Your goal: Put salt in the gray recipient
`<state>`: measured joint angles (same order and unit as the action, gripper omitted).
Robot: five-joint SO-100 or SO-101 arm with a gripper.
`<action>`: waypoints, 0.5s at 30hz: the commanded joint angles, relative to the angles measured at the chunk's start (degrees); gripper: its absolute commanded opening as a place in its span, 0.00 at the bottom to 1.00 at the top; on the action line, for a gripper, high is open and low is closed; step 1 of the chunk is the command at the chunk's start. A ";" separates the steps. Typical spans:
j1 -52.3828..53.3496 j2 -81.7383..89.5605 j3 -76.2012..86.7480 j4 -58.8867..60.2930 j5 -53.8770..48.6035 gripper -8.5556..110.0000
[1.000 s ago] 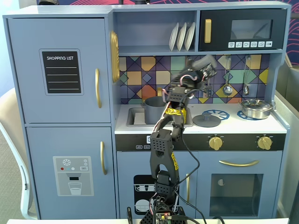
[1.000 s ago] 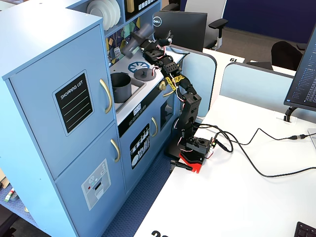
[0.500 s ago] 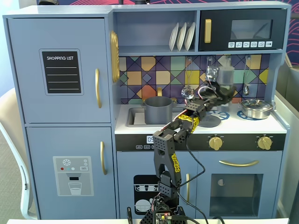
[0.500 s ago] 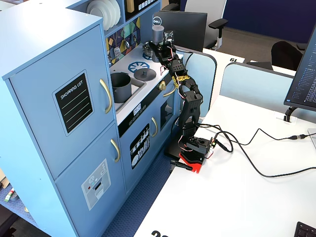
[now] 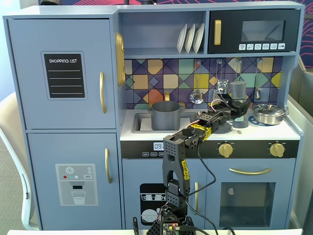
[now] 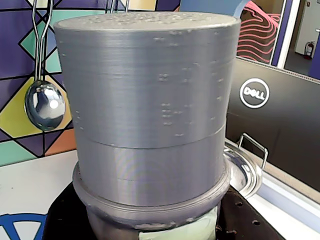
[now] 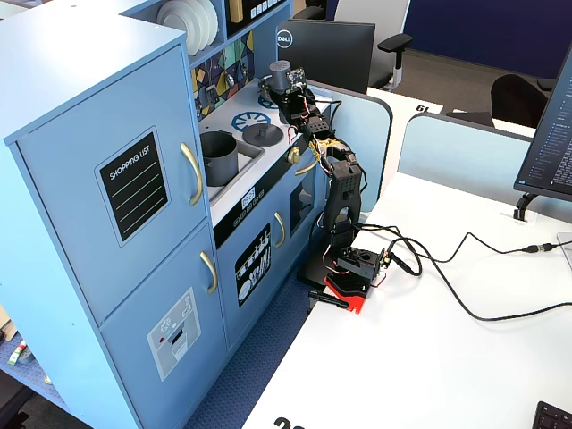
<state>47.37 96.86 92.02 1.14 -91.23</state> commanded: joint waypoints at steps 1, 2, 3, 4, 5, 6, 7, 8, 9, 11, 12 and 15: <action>1.93 0.62 -0.62 -2.29 4.22 0.07; 2.20 0.62 -0.53 -2.37 5.36 0.07; 2.46 0.53 -0.35 -2.55 6.06 0.07; 2.72 0.44 -0.18 -2.81 6.68 0.07; 2.99 0.35 0.09 -3.16 6.77 0.07; 3.16 0.35 0.44 -3.78 6.94 0.07; 3.34 0.35 0.88 -4.31 7.29 0.07; 3.43 0.35 1.41 -5.27 7.73 0.07; 3.60 0.35 2.20 -6.50 8.00 0.07; 3.78 0.70 3.78 -8.53 8.35 0.07; 3.87 0.88 4.39 -8.96 8.44 0.07; 3.96 0.97 5.19 -9.40 8.44 0.07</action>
<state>50.54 96.33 97.82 -5.98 -83.67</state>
